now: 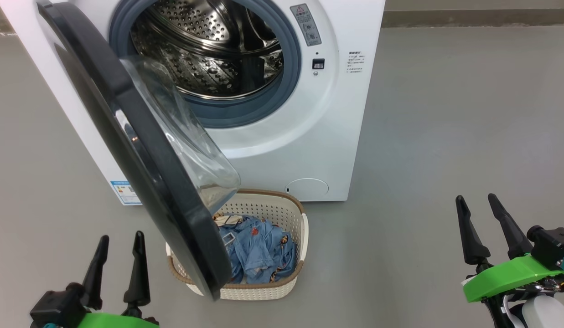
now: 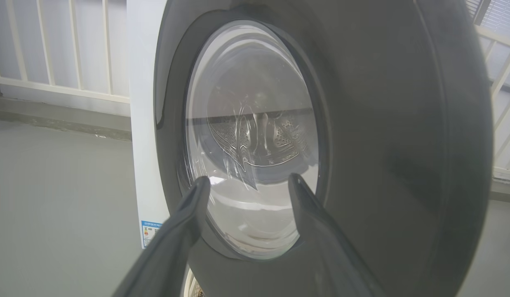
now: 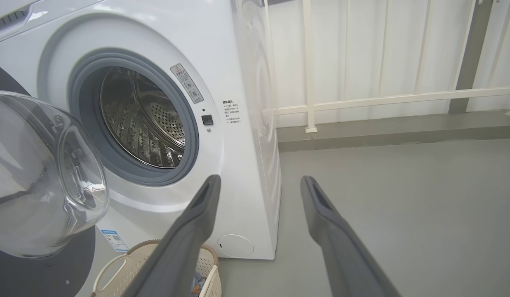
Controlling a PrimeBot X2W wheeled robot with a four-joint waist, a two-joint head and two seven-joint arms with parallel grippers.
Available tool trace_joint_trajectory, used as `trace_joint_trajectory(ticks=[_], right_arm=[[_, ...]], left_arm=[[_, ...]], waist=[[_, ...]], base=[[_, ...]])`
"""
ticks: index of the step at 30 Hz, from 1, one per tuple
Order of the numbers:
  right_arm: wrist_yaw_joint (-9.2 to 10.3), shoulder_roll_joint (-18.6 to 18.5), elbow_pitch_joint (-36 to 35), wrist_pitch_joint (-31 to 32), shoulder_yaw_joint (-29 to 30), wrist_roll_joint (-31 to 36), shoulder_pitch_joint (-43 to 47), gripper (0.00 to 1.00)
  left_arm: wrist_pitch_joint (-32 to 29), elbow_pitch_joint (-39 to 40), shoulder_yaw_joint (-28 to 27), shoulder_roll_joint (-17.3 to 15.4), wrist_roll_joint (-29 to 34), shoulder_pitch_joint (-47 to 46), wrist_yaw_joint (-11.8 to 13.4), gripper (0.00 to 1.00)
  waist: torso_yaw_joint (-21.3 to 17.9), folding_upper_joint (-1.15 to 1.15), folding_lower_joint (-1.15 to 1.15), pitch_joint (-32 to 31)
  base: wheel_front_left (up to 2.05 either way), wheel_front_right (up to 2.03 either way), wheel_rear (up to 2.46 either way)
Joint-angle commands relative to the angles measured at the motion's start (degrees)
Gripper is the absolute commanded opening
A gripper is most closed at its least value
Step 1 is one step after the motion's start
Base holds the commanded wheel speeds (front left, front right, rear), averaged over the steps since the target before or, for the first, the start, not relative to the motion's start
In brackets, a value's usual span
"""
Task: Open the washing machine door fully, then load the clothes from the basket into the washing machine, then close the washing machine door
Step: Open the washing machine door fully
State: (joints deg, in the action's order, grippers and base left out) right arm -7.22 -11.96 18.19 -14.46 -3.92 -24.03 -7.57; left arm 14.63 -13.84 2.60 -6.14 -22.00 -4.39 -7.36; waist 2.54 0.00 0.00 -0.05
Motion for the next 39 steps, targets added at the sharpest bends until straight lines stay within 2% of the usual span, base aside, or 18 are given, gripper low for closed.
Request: trace_joint_trajectory(ticks=[1,20,37,38,39], right_arm=[[-0.26,-0.74,-1.06,-0.53,-1.44,0.37,-0.31,1.0],[-0.26,-0.14,-0.63,-0.53,-1.97,1.09,-0.73,1.0],[-0.26,0.25,-0.4,-0.53,-1.86,1.38,-0.91,1.0],[-0.26,0.27,-0.41,-0.53,-1.84,1.39,-0.91,1.0],[-0.26,0.28,-0.42,-0.53,-1.83,1.39,-0.9,1.0]], left_arm=[[0.37,1.57,-1.89,-0.82,0.56,-0.88,-0.13,1.0],[0.37,1.26,-2.03,-0.96,2.27,-1.76,-0.13,1.0],[0.37,1.24,-2.72,-1.12,7.09,-2.88,0.1,1.0],[0.37,1.11,-2.67,-1.08,7.08,-2.95,0.09,0.77],[0.37,1.03,-2.62,-1.05,7.07,-3.02,0.08,0.08]], waist=[[0.03,0.0,0.0,-0.03],[0.26,0.0,0.0,0.43],[-0.03,0.0,0.0,0.44],[-0.06,0.0,0.0,0.42],[-0.1,0.0,0.0,0.4]], base=[[0.0,0.0,0.0],[0.0,0.0,0.0],[0.0,0.0,0.0],[0.0,0.0,0.0],[0.0,0.0,0.0]])
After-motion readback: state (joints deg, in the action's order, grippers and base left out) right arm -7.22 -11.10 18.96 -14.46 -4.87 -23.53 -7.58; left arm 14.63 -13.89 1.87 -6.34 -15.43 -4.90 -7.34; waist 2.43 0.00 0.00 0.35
